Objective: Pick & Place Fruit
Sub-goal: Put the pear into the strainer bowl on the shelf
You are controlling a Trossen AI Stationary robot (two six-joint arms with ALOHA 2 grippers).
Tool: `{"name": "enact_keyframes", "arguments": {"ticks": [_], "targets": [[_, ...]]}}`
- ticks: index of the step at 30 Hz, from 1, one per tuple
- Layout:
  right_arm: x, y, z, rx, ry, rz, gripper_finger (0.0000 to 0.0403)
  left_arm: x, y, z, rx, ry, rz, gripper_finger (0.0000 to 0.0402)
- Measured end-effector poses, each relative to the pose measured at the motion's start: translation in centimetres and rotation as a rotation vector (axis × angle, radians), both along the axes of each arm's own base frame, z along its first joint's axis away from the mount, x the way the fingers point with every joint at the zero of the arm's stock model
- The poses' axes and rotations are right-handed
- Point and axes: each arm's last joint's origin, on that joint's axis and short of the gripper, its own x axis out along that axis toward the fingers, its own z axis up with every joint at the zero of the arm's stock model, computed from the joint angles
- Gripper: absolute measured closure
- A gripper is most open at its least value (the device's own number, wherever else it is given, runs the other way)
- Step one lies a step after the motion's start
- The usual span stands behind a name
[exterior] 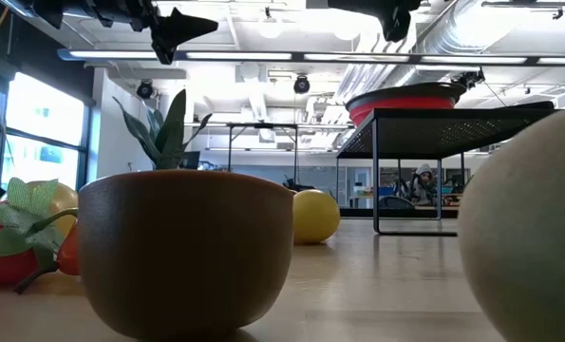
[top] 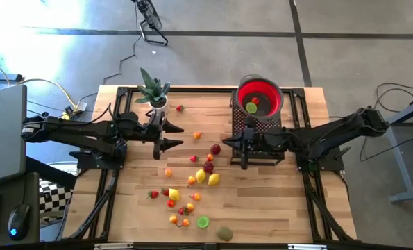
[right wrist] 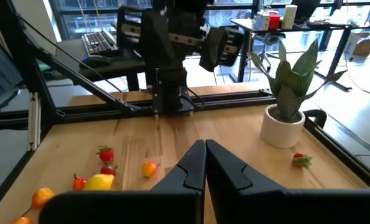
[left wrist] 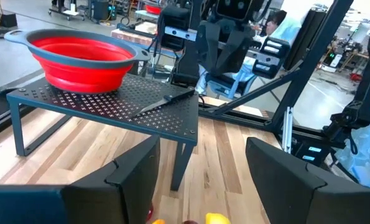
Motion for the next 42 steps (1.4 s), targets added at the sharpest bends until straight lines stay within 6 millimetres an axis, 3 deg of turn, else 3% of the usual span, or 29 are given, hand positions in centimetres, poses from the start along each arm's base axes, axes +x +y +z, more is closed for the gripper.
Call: {"name": "enact_keyframes", "arguments": {"ticks": [15, 29, 42], "targets": [[-0.1, 0.1, 0.1, 0.004, -0.003, 0.026, 0.04, -0.2, -3.0, -0.7, 0.023, 0.07, 0.022, 0.0263], [-0.1, 0.1, 0.1, 0.004, -0.002, 0.026, 0.04, -0.3, -3.1, -1.2, -0.029, 0.122, 0.019, 0.0268], [0.0, 0.1, 0.3, -0.019, -0.017, 0.03, 0.0401, -1.0, -5.7, -1.4, -0.073, 0.143, -0.013, 0.0268]]}}
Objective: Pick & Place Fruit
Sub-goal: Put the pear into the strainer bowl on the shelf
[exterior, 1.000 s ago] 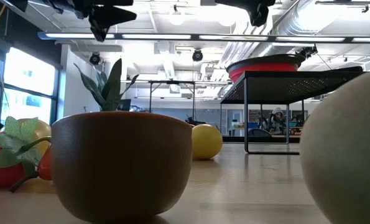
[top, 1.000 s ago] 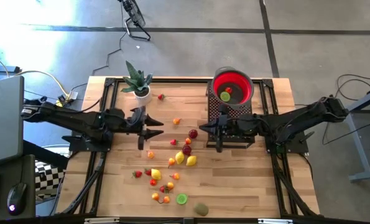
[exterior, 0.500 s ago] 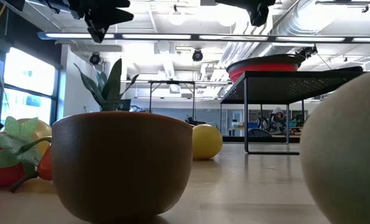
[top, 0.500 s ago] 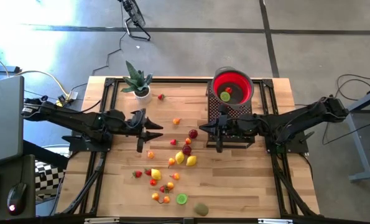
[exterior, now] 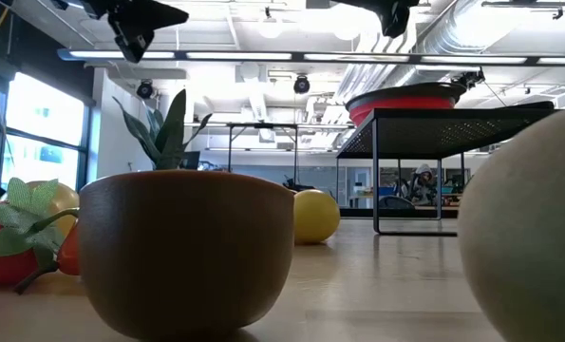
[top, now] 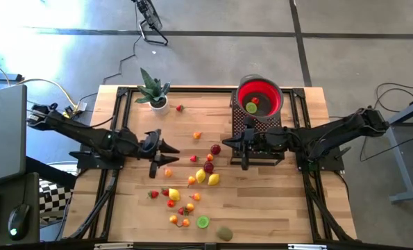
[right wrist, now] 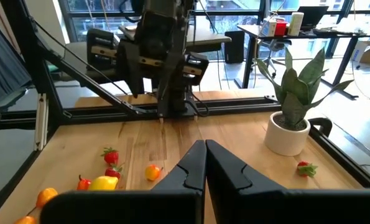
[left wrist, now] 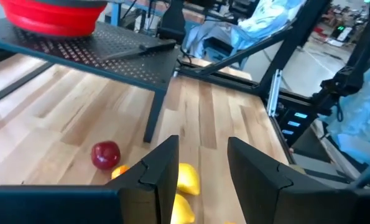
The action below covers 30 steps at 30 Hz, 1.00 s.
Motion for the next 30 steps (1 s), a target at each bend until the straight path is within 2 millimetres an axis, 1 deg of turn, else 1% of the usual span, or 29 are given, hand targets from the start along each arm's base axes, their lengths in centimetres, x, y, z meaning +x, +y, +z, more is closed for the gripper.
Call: {"name": "enact_keyframes", "arguments": {"ticks": [11, 15, 20, 25, 30], "targets": [[0.0, 0.0, 0.0, 0.0, 0.0, 0.0, 0.0401, -0.9, -2.2, -0.6, -0.071, 0.066, 0.023, 0.0268], [0.0, 0.0, 0.0, 0.0, 0.0, 0.0, 0.0401, -0.9, -2.8, 0.7, -0.056, 0.074, 0.039, 0.0268], [0.0, 0.0, 0.0, 0.0, 0.001, 0.0, 0.0401, -0.5, -3.0, 2.1, 0.02, 0.188, 0.06, 0.0268], [0.0, 0.0, 0.0, 0.0, 0.002, 0.0, 0.0401, 0.0, -3.3, 1.6, 0.08, 0.352, 0.06, 0.0268], [0.0, 0.0, 0.0, 0.0, 0.003, 0.0, 0.0401, 0.3, -3.7, 1.2, 0.073, 0.417, -0.011, 0.0268]]}}
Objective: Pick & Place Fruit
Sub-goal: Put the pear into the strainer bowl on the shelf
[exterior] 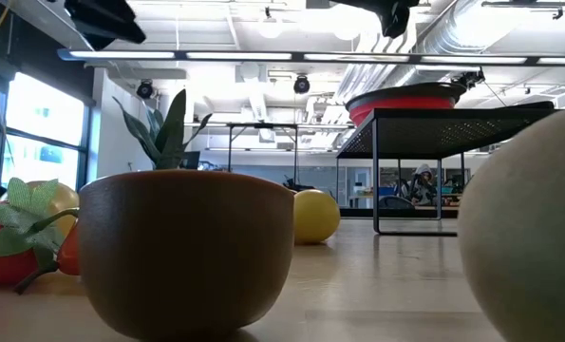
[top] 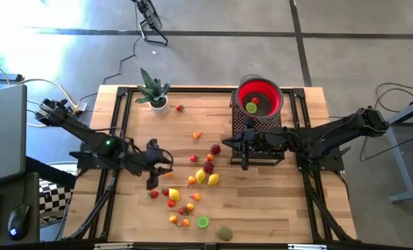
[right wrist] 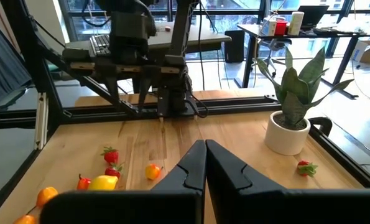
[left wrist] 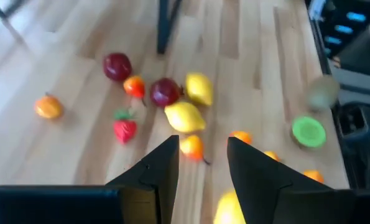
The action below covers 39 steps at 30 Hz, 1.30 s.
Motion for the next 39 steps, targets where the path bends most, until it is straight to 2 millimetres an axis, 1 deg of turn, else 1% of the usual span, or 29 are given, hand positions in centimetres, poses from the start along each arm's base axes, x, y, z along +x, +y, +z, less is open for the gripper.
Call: {"name": "enact_keyframes", "arguments": {"ticks": [12, 16, 20, 22, 24, 28, 32, 35, 39], "targets": [[0.0, 0.0, -0.1, -0.003, 0.014, -0.001, 0.0401, -0.2, 0.0, -0.3, -0.02, 0.05, -0.022, 0.0268], [0.0, -0.1, -0.1, -0.003, 0.014, -0.004, 0.0401, -0.2, 0.0, -0.3, 0.007, 0.05, -0.042, 0.0268], [0.0, -0.1, -0.1, -0.003, 0.014, -0.004, 0.0401, -0.2, 0.0, -0.3, -0.014, 0.05, -0.02, 0.0263], [0.0, -0.1, -0.1, -0.003, 0.014, -0.004, 0.04, -0.2, 0.0, -0.6, -0.022, 0.067, -0.006, 0.0252], [0.0, -0.1, -0.1, -0.003, 0.014, -0.004, 0.04, -0.3, 0.1, -0.9, -0.028, 0.099, 0.012, 0.0232], [0.0, -0.1, -0.1, 0.001, 0.013, -0.004, 0.04, -0.5, 0.1, -1.5, -0.044, 0.162, 0.049, 0.0179], [0.0, -0.1, -0.1, 0.001, 0.013, -0.004, 0.04, -0.4, 0.1, -1.9, -0.009, 0.195, 0.028, 0.0136], [0.0, -0.1, -0.1, 0.001, 0.011, -0.004, 0.04, -0.3, 0.0, -2.1, 0.02, 0.204, 0.007, 0.0123], [0.0, -0.1, -0.1, 0.001, 0.012, -0.005, 0.04, -0.2, -0.1, -2.3, 0.055, 0.217, -0.017, 0.0121]]}}
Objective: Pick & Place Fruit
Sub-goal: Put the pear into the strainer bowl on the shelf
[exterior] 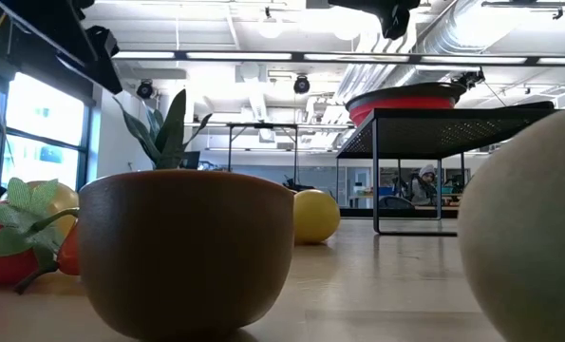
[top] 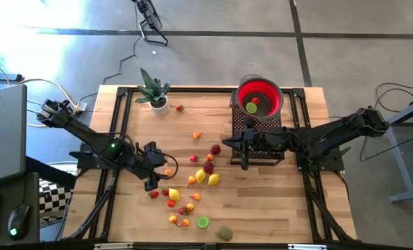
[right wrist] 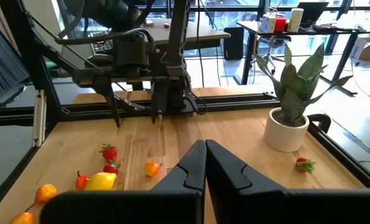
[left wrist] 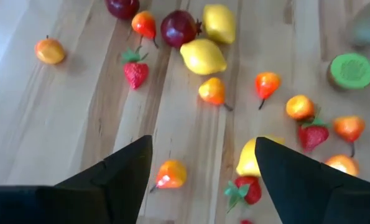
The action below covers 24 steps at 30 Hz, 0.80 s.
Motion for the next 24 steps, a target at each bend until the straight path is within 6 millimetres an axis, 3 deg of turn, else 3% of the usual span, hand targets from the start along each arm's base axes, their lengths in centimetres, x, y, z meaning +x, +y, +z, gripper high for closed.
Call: {"name": "enact_keyframes", "arguments": {"ticks": [10, 24], "targets": [[0.0, 0.0, 0.0, -0.002, 0.001, 0.001, 0.04, 0.5, -0.2, -0.9, 0.013, 0.051, 0.032, 0.0121], [0.0, 0.0, 0.0, 0.0, 0.0, 0.001, 0.04, 1.4, -0.8, -5.9, 0.07, 0.265, 0.106, 0.0121]]}}
